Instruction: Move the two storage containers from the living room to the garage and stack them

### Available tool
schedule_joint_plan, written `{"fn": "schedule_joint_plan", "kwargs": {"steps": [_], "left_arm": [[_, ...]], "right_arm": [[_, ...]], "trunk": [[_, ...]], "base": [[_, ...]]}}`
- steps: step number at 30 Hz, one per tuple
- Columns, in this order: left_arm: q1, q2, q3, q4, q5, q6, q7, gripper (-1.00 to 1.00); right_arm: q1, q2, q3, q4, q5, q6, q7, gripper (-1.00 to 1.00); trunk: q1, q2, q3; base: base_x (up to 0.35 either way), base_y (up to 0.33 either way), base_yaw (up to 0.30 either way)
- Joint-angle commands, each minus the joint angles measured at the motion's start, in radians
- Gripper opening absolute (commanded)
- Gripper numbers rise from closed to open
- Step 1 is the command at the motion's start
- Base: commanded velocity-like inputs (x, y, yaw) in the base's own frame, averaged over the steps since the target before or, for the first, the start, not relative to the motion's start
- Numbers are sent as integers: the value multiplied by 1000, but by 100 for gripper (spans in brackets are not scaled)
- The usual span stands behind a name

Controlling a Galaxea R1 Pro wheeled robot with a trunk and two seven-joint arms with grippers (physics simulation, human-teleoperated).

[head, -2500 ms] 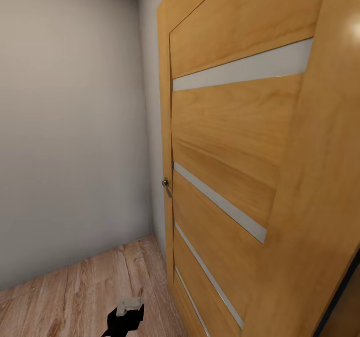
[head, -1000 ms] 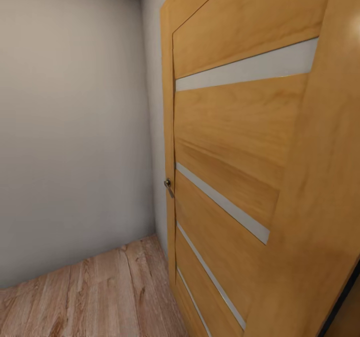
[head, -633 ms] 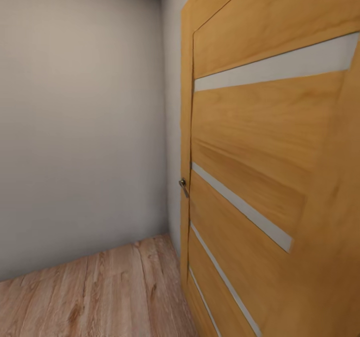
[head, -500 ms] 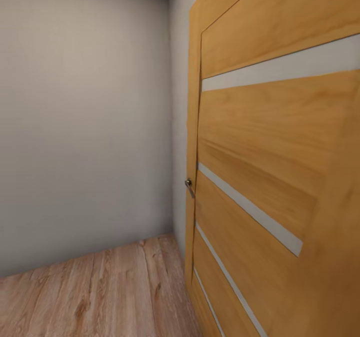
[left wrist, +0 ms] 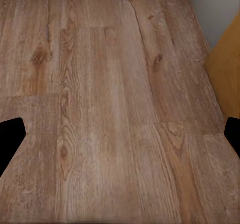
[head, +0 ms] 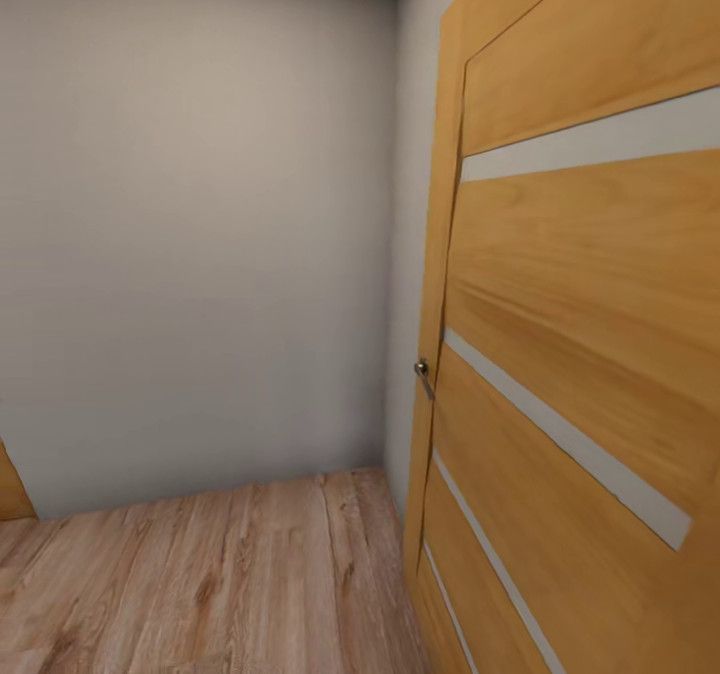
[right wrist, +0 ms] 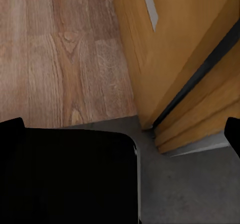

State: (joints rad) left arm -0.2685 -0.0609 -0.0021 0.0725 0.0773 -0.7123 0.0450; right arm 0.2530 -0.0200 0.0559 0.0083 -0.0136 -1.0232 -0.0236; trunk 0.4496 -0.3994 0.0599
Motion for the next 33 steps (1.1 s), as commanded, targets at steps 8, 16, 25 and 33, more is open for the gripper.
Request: {"fn": "schedule_joint_plan", "kwargs": {"steps": [8, 16, 25, 33], "left_arm": [[-1, -1, -1, 4, 5, -4, -1, 100], [-1, -2, -1, 4, 5, -2, -2, 100], [-1, -2, -1, 4, 5, -2, -1, 100], [-1, -2, -1, 4, 5, -2, -1, 100]], "right_arm": [[0, 0, 5, 1, -2, -3, -2, 100], [0, 0, 5, 1, -2, -3, -2, 100], [0, 0, 5, 1, -2, -3, -2, 100], [0, 0, 5, 1, -2, -3, -2, 100]], "trunk": [[0, -1, 0], [0, -1, 0], [0, -1, 0], [0, -1, 0]], "base": [[0, 0, 156], [0, -51, 9], [0, -145, 0], [0, -6, 118]]}}
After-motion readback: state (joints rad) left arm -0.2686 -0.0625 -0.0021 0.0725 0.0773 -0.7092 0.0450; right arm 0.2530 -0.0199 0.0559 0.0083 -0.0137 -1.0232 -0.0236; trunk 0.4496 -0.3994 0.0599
